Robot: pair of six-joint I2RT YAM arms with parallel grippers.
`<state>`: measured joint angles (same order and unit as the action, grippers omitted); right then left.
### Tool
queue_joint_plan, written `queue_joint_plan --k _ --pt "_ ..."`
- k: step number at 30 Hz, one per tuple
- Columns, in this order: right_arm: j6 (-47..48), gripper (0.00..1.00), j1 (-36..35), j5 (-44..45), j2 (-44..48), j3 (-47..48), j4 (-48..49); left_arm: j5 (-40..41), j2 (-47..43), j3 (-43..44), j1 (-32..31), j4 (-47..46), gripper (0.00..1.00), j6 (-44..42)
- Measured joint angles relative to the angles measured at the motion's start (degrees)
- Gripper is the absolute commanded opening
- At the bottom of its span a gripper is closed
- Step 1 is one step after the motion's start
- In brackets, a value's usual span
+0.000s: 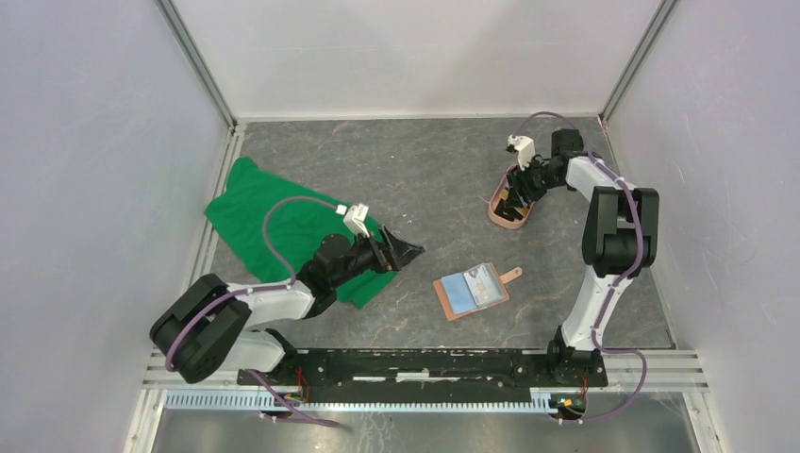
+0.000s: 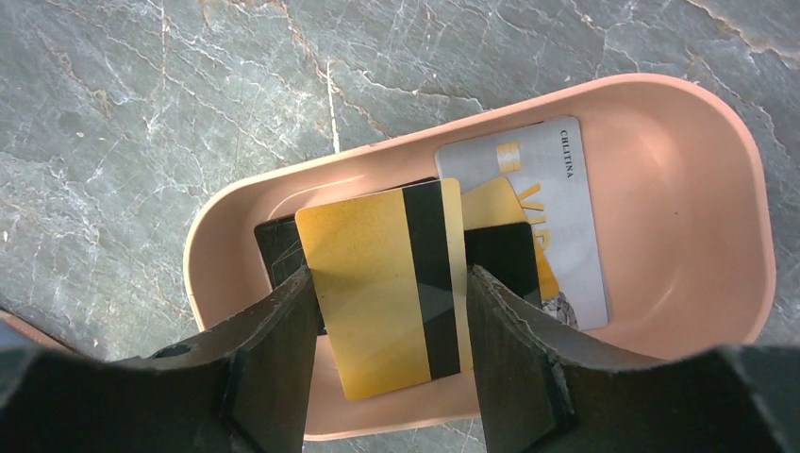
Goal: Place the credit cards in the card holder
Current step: Pick up the credit card from the storage box.
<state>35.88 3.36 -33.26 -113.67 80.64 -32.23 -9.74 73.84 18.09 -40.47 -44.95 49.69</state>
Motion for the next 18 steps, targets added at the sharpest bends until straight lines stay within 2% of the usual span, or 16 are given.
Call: queue_joint_plan --k 7,14,18 --pt "0.2 0.0 2.1 -4.2 2.2 -3.0 2.8 -3.5 8.2 6.2 0.0 -5.2 0.98 3.2" --pt "-0.3 0.0 2.5 -7.3 5.0 -6.2 7.5 -7.8 21.3 16.6 -0.2 -10.3 0.86 9.4" --pt "-0.8 0.0 2.5 -9.0 7.3 -7.5 9.7 -10.0 28.6 21.6 -0.4 -12.5 0.84 12.9"
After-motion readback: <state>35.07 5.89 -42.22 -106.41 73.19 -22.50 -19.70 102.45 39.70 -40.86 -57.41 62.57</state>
